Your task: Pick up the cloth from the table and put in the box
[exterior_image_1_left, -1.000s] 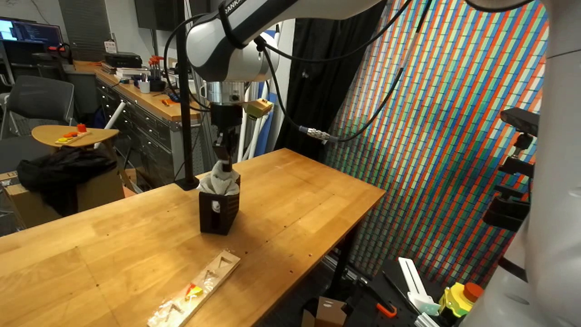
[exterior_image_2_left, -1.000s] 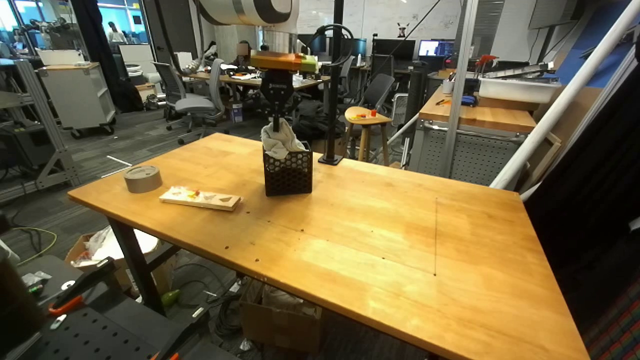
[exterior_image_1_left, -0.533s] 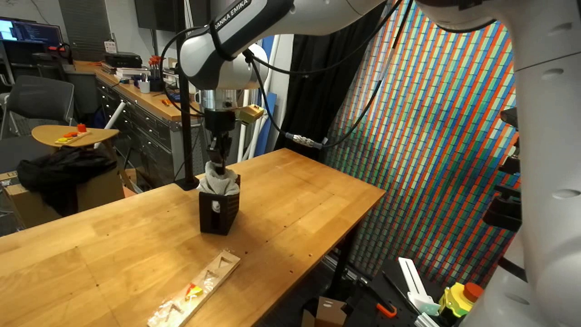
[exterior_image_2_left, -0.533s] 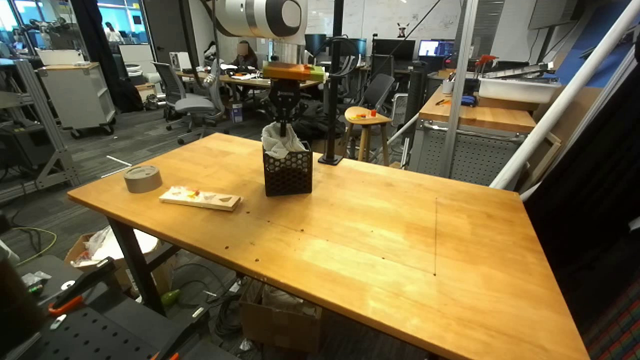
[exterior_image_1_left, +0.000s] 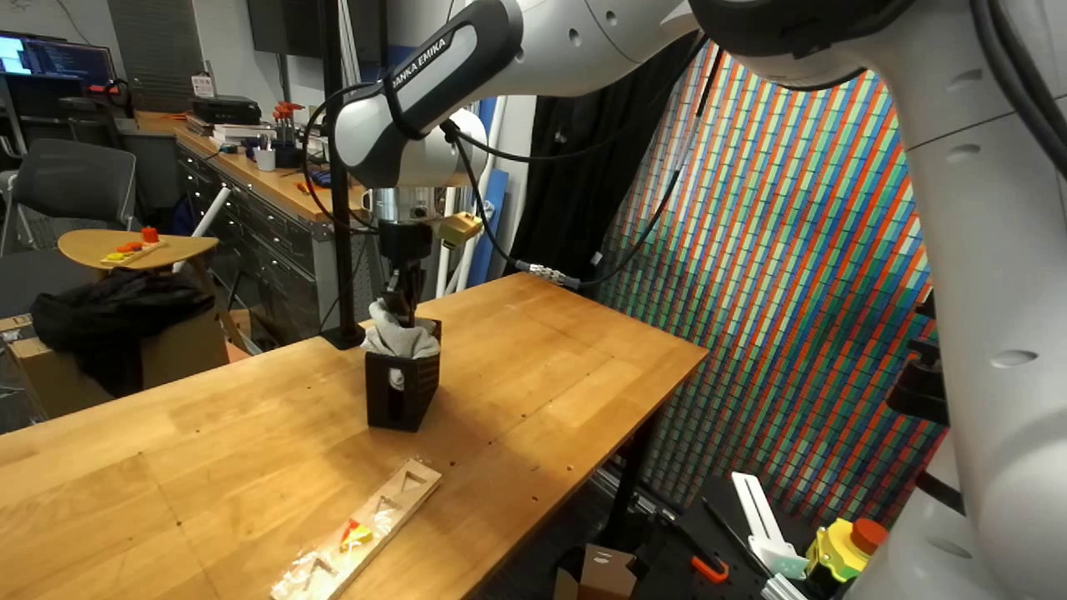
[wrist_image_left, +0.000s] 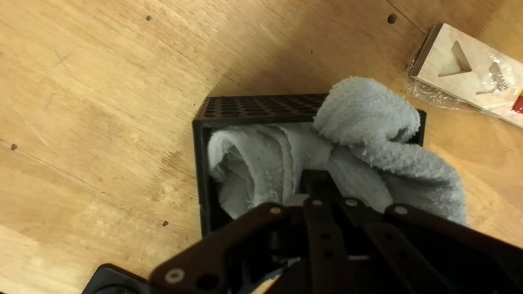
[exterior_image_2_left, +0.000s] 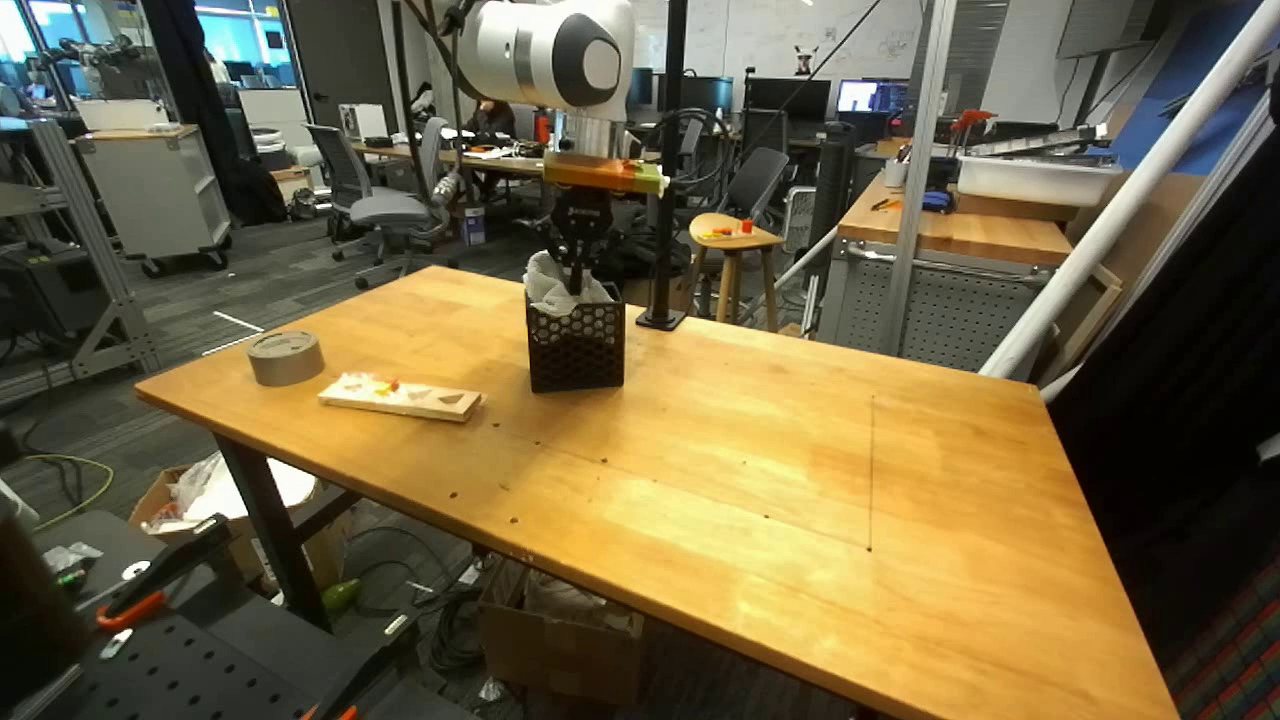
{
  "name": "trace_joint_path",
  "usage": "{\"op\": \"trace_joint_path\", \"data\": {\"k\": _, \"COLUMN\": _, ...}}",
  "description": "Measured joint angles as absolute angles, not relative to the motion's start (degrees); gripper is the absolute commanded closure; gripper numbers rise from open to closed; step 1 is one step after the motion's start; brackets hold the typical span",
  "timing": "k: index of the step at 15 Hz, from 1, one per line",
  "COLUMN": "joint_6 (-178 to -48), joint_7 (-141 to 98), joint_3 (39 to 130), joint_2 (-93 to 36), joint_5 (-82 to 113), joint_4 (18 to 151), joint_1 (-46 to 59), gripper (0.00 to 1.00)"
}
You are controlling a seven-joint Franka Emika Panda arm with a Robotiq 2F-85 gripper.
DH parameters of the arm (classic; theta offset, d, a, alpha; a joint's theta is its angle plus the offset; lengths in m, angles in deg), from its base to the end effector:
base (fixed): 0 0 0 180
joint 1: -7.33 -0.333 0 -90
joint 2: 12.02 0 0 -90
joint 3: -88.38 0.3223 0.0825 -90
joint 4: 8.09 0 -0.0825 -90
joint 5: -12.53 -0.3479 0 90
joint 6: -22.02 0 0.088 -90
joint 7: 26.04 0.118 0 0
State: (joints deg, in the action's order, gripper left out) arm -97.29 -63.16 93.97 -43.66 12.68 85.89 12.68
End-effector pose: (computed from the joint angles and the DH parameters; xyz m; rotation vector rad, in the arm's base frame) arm 0.6447 -0.0052 0.3030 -2.9016 -0.9644 0.1322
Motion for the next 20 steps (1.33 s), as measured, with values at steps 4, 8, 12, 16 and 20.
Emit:
{"op": "trace_joint_path", "data": {"k": 4, "joint_6": -96.6, "joint_7": -64.0, "joint_3": 94.1, "joint_2": -46.3, "joint_5": 11.2, "joint_4": 84.5, "joint_1": 13.1, "gripper": 1.0}}
{"op": "trace_joint_path", "data": {"k": 8, "joint_6": -95.9, "joint_7": -64.9, "joint_3": 94.3, "joint_2": -49.3, "joint_5": 9.7, "joint_4": 83.6, "joint_1": 14.0, "gripper": 1.0}}
{"op": "trace_joint_path", "data": {"k": 12, "joint_6": -94.2, "joint_7": -65.7, "joint_3": 94.8, "joint_2": -51.3, "joint_5": 8.4, "joint_4": 82.3, "joint_1": 14.8, "gripper": 1.0}}
{"op": "trace_joint_path", "data": {"k": 16, "joint_6": -93.4, "joint_7": -66.1, "joint_3": 94.9, "joint_2": -51.5, "joint_5": 7.6, "joint_4": 82.0, "joint_1": 15.1, "gripper": 1.0}}
{"op": "trace_joint_path", "data": {"k": 20, "joint_6": -93.2, "joint_7": -66.1, "joint_3": 94.9, "joint_2": -51.5, "joint_5": 7.5, "joint_4": 81.9, "joint_1": 15.2, "gripper": 1.0}}
